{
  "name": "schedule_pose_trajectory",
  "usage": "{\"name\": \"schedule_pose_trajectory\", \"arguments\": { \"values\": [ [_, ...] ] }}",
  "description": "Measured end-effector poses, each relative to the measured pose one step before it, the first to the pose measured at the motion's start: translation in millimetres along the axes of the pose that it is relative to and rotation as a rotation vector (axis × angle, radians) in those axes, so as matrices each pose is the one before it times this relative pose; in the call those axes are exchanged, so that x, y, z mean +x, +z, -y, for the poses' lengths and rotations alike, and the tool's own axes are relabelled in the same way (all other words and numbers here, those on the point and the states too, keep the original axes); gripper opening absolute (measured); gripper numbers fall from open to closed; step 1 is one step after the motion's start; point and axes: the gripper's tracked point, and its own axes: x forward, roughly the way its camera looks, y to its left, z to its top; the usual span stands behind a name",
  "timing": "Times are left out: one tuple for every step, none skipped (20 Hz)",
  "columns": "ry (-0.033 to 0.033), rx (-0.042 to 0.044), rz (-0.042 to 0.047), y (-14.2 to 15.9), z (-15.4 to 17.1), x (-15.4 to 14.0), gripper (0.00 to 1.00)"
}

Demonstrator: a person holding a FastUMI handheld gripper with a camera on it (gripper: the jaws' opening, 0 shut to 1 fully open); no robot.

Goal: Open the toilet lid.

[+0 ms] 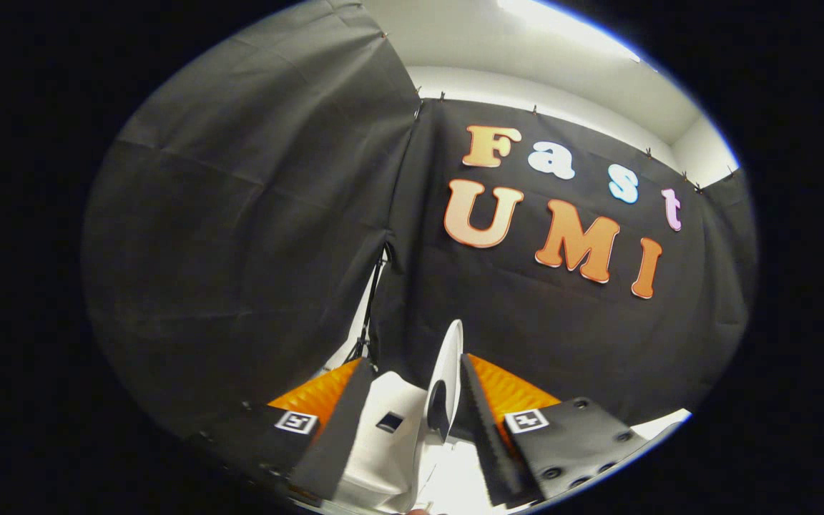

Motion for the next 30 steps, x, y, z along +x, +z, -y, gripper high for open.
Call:
{"name": "schedule_pose_trajectory", "arguments": {
  "values": [
    [0.00979, 0.01831, 0.01227, 8.53, 5.84, -1.05, 0.87],
    [0.02102, 0.02702, 0.00928, 5.02, 2.8, -2.37, 0.98],
    [0.01573, 0.02605, 0.00479, 5.76, 5.57, -2.86, 0.98],
    [0.01058, 0.01674, 0.00924, 7.73, 10.94, -3.38, 0.98],
    [-0.00166, -0.00048, 0.01646, 9.58, 15.28, -3.95, 0.98],
    [-0.01902, -0.01367, 0.01911, 11.47, 21.63, -4.68, 0.98],
    [-0.02647, -0.01486, 0.01896, 8.13, 25.0, -5.88, 0.99],
    [-0.02542, -0.00959, 0.01649, 6.41, 23.23, -6.92, 0.99],
    [-0.02355, -0.0065, 0.01625, 4.0, 23.63, -6.79, 0.98],
    [-0.02754, -0.00489, 0.00972, 1.0, 23.46, -6.16, 0.98],
    [-0.02794, -0.00669, 0.00188, -0.83, 25.13, -8.06, 0.98],
    [-0.02334, -0.00845, -0.00196, -3.36, 24.1, -5.04, 0.98],
    [-0.02872, -0.00221, -0.00733, -7.37, 25.69, -6.37, 0.98],
    [-0.02679, 0.00283, -0.01218, -8.53, 25.85, -2.77, 0.98],
    [-0.02073, 0.00772, -0.01305, -10.44, 23.82, -7.64, 0.99],
    [-0.02291, 0.00776, -0.02019, -12.47, 21.87, -5.41, 0.98],
    [-0.02288, 0.00932, -0.02226, -13.55, 23.43, -5.93, 0.98],
    [-0.02216, 0.01034, -0.02288, -13.46, 21.34, -3.98, 0.98],
    [-0.02292, 0.00786, -0.01758, -12.85, 21.7, -4.02, 0.98],
    [-0.02213, 0.00654, -0.01889, -10.4, 20.12, -4.76, 0.98],
    [-0.02438, 0.00556, -0.01878, -12.68, 23.72, -4.94, 0.98],
    [-0.02574, -0.00207, -0.01686, -11.79, 20.76, -4.68, 0.98],
    [-0.0295, -0.00901, -0.02054, -11.92, 22.03, -4.16, 0.98],
    [-0.0224, -0.00533, -0.01273, -9.61, 19.59, -2.65, 0.98],
    [-0.00998, -0.00146, -0.00608, -7.21, 14.65, -1.94, 0.98],
    [-0.008, 0.00278, -0.00603, -4.25, 10.94, -0.55, 0.98],
    [-0.0046, 0.00577, -0.00681, -7.49, 11.39, -1.11, 0.98],
    [-0.00042, 0.00515, -0.0061, -5.34, 8.69, 0.8, 0.98],
    [-0.00233, 0.0037, -0.0008, -5.67, 8.97, -0.55, 0.98],
    [-0.00098, -0.00013, 0.00359, -4.47, 7.32, -1.32, 0.98]
  ]
}}
